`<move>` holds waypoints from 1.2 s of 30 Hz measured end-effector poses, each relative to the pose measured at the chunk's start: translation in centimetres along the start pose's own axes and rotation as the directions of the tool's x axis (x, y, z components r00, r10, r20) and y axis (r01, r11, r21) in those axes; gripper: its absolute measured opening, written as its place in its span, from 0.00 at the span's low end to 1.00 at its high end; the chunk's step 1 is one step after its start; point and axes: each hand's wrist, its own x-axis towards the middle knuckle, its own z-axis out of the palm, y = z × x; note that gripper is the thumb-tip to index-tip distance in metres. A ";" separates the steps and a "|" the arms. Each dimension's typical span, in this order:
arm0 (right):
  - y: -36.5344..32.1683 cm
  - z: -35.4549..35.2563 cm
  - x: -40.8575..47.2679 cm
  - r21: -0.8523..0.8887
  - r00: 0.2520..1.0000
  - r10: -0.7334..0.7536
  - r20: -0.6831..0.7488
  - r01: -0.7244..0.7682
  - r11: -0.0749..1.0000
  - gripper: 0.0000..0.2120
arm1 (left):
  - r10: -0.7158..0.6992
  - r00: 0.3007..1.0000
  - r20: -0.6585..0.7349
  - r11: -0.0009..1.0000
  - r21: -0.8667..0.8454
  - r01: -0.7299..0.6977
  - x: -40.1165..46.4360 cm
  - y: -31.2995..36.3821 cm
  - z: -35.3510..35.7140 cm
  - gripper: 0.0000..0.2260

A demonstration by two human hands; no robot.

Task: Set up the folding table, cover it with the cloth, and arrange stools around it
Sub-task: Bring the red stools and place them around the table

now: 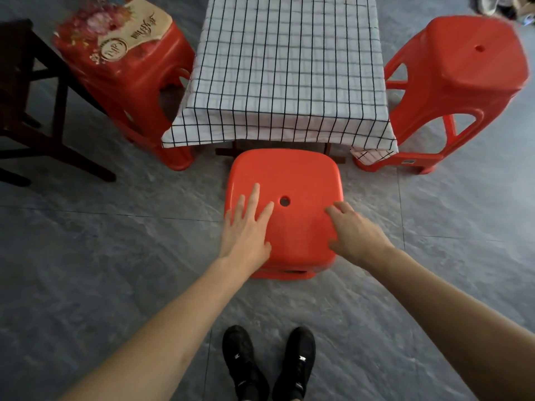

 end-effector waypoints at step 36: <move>-19.4 -37.5 -31.4 -0.036 0.865 -0.185 -0.466 0.191 0.981 0.34 | 0.124 0.868 -0.481 0.992 0.088 -0.093 -25.0 -0.3 -45.3 0.33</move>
